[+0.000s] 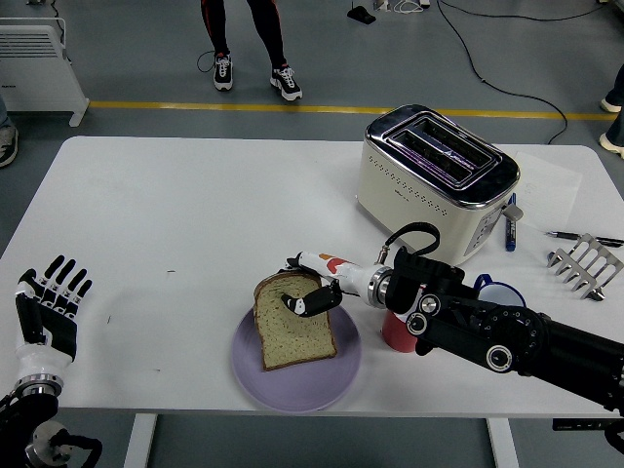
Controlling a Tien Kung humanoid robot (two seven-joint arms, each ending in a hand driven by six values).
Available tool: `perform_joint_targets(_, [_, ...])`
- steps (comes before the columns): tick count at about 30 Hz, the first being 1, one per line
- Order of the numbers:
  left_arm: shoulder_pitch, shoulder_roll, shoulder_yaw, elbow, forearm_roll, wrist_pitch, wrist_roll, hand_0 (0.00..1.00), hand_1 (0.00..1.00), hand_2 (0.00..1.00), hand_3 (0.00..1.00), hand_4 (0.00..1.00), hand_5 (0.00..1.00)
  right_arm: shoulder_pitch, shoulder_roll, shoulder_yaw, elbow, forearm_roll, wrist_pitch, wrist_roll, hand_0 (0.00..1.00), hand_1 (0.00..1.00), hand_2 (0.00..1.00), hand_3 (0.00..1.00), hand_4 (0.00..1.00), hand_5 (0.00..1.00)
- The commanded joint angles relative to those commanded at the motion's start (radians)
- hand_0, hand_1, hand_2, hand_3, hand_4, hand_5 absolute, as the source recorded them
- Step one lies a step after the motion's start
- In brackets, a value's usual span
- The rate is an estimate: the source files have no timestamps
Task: Push plate across desktop,pick up the break from the machine,place the break in the plate
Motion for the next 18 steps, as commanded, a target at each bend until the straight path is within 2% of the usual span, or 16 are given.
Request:
perform_joint_targets(3, [-0.002, 0.000, 0.000, 0.000, 0.001, 0.000, -0.001, 0.789, 0.772, 0.816, 0.735, 0.502, 0.998, 0.001, 0.002, 0.007, 0.001, -0.011, -0.014, 0.015, 0.811, 0.816, 0.854, 0.879, 0.629, 0.256])
perform_joint_targets(4, [-0.003, 0.000, 0.000, 0.000, 0.001, 0.000, -0.001, 0.788, 0.771, 0.814, 0.734, 0.501, 0.998, 0.001, 0.003, 0.009, 0.001, -0.012, -0.021, 0.020, 0.921, 0.894, 0.961, 0.969, 0.711, 0.290])
perform_joint_targets(11, [-0.005, 0.000, -0.001, 0.001, 0.000, 0.001, -0.002, 0.786, 0.772, 0.813, 0.733, 0.501, 0.998, 0.002, 0.000, 0.041, 0.012, -0.041, -0.132, 0.088, 0.943, 0.909, 0.977, 0.977, 0.716, 0.283])
perform_joint_targets(15, [-0.006, 0.000, -0.003, -0.001, 0.001, 0.001, -0.002, 0.786, 0.772, 0.813, 0.733, 0.501, 0.998, -0.002, -0.017, 0.081, 0.064, -0.031, -0.158, 0.138, 0.943, 0.909, 0.977, 0.977, 0.716, 0.283])
perform_joint_targets(16, [-0.006, 0.000, -0.004, -0.002, 0.001, 0.001, -0.002, 0.786, 0.770, 0.812, 0.732, 0.500, 0.998, -0.007, -0.026, 0.097, 0.087, -0.027, -0.155, 0.155, 0.917, 0.890, 0.941, 0.938, 0.705, 0.279])
perform_joint_targets(18, [-0.005, 0.000, -0.006, -0.007, 0.003, 0.002, -0.002, 0.786, 0.770, 0.812, 0.732, 0.500, 0.998, -0.018, -0.043, 0.131, 0.142, -0.011, -0.146, 0.186, 0.917, 0.890, 0.941, 0.938, 0.705, 0.279])
